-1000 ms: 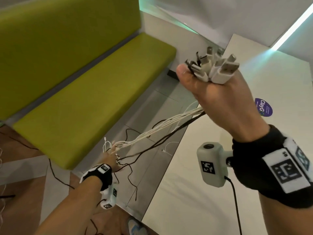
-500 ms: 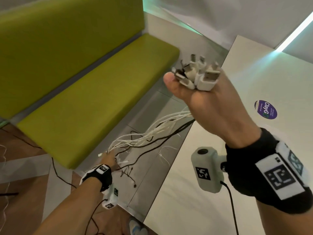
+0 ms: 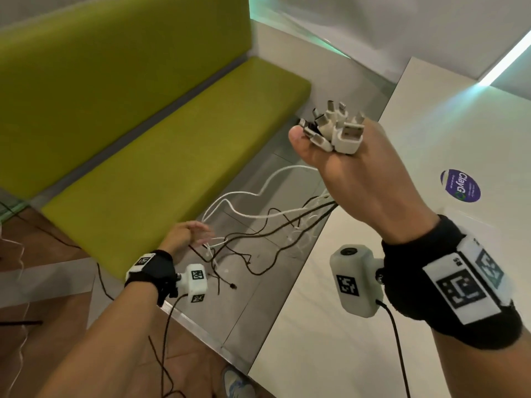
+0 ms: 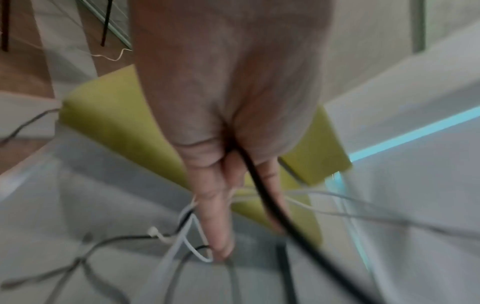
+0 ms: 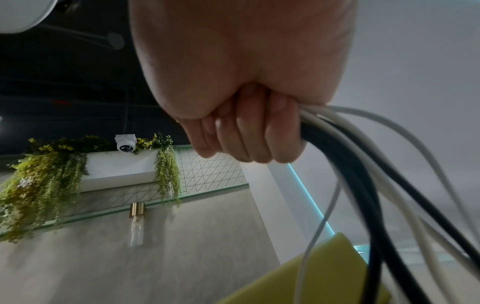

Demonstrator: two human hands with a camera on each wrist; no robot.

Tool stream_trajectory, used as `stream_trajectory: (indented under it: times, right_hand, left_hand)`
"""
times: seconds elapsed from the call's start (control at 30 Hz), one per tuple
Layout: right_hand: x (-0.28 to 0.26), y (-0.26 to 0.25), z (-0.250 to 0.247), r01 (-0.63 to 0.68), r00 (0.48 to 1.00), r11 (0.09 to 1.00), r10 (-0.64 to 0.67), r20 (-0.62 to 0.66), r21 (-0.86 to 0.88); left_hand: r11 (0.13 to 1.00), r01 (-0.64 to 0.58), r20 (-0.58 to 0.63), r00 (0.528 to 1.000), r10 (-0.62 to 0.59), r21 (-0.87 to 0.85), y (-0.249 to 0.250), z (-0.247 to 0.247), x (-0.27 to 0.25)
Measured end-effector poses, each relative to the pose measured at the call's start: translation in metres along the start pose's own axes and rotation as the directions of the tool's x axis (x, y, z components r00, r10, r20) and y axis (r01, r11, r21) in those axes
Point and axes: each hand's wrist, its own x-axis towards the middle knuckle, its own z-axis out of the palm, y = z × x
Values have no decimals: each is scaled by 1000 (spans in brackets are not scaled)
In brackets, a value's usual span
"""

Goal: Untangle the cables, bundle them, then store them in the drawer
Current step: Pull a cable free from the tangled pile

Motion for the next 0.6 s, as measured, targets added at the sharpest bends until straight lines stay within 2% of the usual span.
stream_trajectory:
  times: [0.03, 0.07, 0.1, 0.13, 0.17, 0.2, 0.23, 0.27, 0.3, 0.4, 0.47, 0.5, 0.53, 0.57, 0.6]
  right_hand:
    - [0, 0, 0, -2, 1000, 1000, 2, -11, -4]
    - [0, 0, 0, -5, 1000, 1000, 5, -18, -5]
    - [0, 1, 1, -6, 1000, 1000, 6, -14, -9]
    - [-1, 0, 2, 1, 1000, 1000, -1, -5, -22]
    - [-1, 0, 4, 9, 1000, 999, -9, 5, -41]
    - [-1, -1, 7, 9, 1000, 999, -8, 14, -52]
    - [-1, -1, 8, 6, 1000, 998, -5, 22, -56]
    - [-1, -1, 10, 5, 1000, 998, -4, 26, -63]
    - [-1, -1, 11, 5, 1000, 998, -3, 24, -68]
    - [0, 0, 17, 3, 999, 998, -1, 32, -66]
    - [0, 1, 22, 3, 999, 998, 0, 44, -65]
    - [0, 2, 24, -6, 999, 998, 9, 48, -60]
    - [-1, 3, 25, -19, 998, 998, 22, 53, -53]
    - [-1, 4, 26, -30, 998, 998, 32, 59, -48]
    - [-2, 5, 26, -35, 997, 998, 38, 64, -43]
  left_hand:
    - [989, 25, 5, 1000, -26, 144, -2, 1, -2]
    - [927, 51, 41, 997, -71, 371, -5, 1, 0]
    - [819, 51, 76, 991, -114, 571, -8, 0, 4]
    - [710, 16, 81, 991, -102, 704, -7, 1, 6]
    - [648, -23, 58, 998, -32, 761, -2, 1, 9]
    - [631, -41, -18, 996, 88, 774, 5, 2, 11]
    - [585, -34, -124, 966, 228, 810, 15, 4, 11]
    - [539, -1, -199, 929, 313, 842, 26, 8, 9]
    - [484, 38, -222, 918, 329, 874, 33, 11, 8]
    - [261, 153, -189, 974, 121, 953, 46, 26, 1]
    - [87, 149, -152, 988, 33, 985, 51, 35, -6]
    - [33, 141, -142, 990, 11, 989, 52, 37, -6]
    - [16, 141, -141, 990, -5, 990, 54, 38, -8]
    - [39, 141, -140, 990, -25, 989, 57, 37, -9]
    - [118, 150, -147, 989, -31, 982, 61, 35, -8]
